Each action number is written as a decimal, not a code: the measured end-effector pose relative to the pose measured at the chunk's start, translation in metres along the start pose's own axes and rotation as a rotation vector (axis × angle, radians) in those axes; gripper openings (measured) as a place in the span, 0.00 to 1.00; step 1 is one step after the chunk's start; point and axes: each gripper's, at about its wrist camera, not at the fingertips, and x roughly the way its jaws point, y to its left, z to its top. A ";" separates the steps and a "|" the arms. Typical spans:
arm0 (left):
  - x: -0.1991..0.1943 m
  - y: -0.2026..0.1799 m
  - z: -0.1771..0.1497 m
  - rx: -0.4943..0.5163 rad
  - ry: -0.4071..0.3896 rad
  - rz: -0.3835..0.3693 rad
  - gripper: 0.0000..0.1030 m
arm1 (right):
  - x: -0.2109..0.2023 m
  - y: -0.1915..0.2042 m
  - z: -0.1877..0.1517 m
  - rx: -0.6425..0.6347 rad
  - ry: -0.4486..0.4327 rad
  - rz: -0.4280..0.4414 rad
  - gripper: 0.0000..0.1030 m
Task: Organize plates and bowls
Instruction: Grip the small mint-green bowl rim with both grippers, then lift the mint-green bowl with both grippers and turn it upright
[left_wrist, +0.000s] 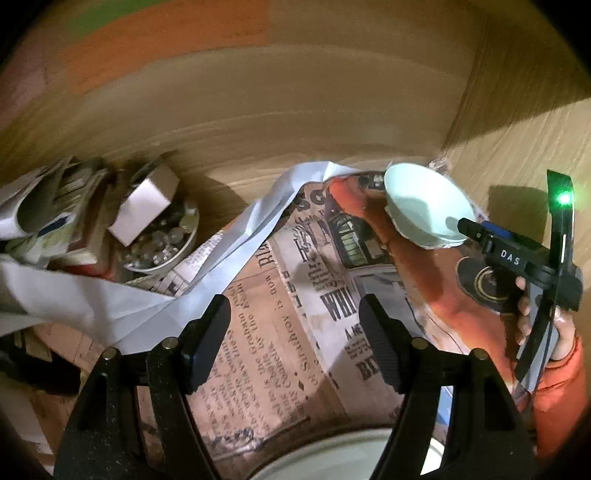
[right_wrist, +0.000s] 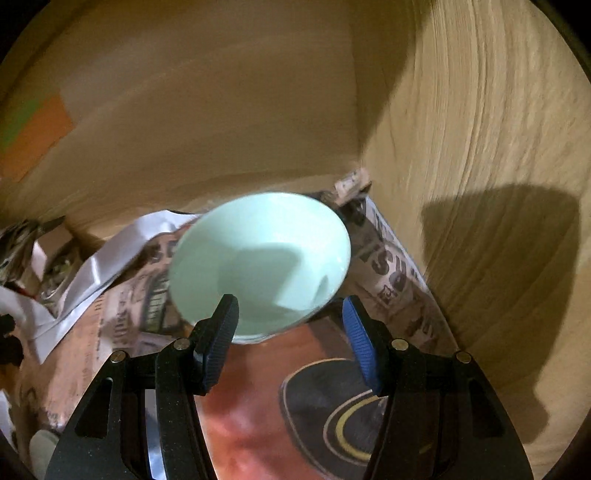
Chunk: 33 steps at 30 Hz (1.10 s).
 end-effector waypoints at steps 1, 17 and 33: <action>0.004 -0.001 0.002 0.001 0.009 0.002 0.70 | 0.004 -0.002 0.000 0.018 0.016 0.011 0.50; 0.022 -0.027 0.026 -0.001 0.056 -0.007 0.70 | 0.014 -0.011 -0.001 0.045 0.081 0.091 0.28; 0.081 -0.026 0.036 -0.033 0.205 0.067 0.65 | -0.020 0.018 -0.036 -0.111 0.158 0.338 0.28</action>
